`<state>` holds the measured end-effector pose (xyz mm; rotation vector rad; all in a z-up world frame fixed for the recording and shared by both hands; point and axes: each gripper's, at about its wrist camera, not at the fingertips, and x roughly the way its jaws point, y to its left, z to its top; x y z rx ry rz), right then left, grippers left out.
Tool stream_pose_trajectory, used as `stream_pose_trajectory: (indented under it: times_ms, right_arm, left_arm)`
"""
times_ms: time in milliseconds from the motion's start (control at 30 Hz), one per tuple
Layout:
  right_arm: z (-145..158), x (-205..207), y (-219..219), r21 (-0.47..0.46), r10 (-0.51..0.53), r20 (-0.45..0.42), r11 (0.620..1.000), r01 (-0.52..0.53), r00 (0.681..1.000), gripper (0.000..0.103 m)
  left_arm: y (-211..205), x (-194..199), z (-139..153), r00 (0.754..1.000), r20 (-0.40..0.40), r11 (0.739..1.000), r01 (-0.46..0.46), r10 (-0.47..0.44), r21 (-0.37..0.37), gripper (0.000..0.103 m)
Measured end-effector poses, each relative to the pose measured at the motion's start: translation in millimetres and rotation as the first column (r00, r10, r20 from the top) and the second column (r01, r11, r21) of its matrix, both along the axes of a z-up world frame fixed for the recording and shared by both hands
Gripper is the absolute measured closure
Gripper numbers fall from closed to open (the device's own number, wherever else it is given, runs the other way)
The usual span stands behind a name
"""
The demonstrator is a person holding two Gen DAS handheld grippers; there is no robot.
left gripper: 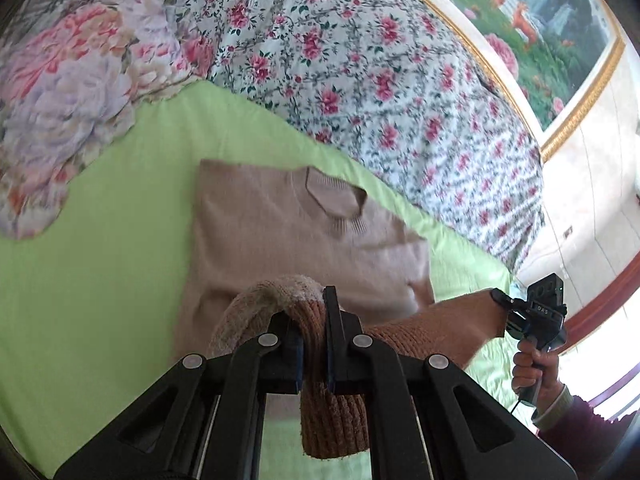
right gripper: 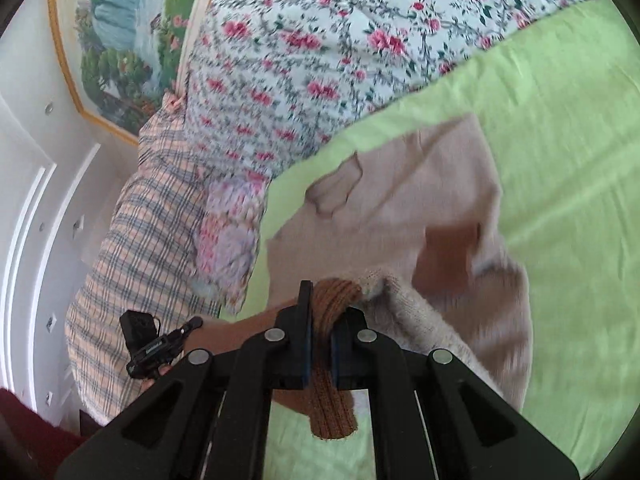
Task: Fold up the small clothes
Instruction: 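Lift the hem and fold it toward the collar with both grippers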
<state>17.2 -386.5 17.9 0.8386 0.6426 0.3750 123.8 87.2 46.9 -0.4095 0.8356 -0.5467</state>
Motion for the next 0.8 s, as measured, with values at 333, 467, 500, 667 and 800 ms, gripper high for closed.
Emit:
stream_pose_trajectory:
  times_ms: [333, 467, 500, 667, 800]
  right_arm:
    - [-33, 107, -25, -0.079, -0.101, -0.157, 0.993, 0.090, 0.982, 0.095]
    - [-55, 121, -29, -0.069, -0.118, -0.253, 0.992, 0.104, 0.960, 0.091]
    - [-55, 116, -30, -0.069, -0.127, -0.258, 0.991, 0.113, 0.958, 0.090]
    - [-7, 46, -14, -0.210, -0.178, -0.058, 0.964, 0.163, 0.982, 0.074]
    - [-23, 23, 73, -0.358, 0.215, -0.116, 0.902, -0.243, 0.970, 0.074]
  left_arm:
    - [-16, 145, -48, 0.993, -0.106, 0.997, -0.035, 0.043, 0.074, 0.097]
    - [-25, 167, -73, 0.984, -0.172, 0.987, -0.021, 0.048, 0.157, 0.091]
    - [-24, 165, -75, 0.982, -0.183, 0.986, -0.017, 0.047, 0.165, 0.090]
    - [-18, 102, -55, 0.991, -0.133, 0.994, 0.010, 0.005, 0.113, 0.079]
    - [-52, 58, -65, 0.978, -0.169, 0.988, 0.135, -0.121, 0.077, 0.079]
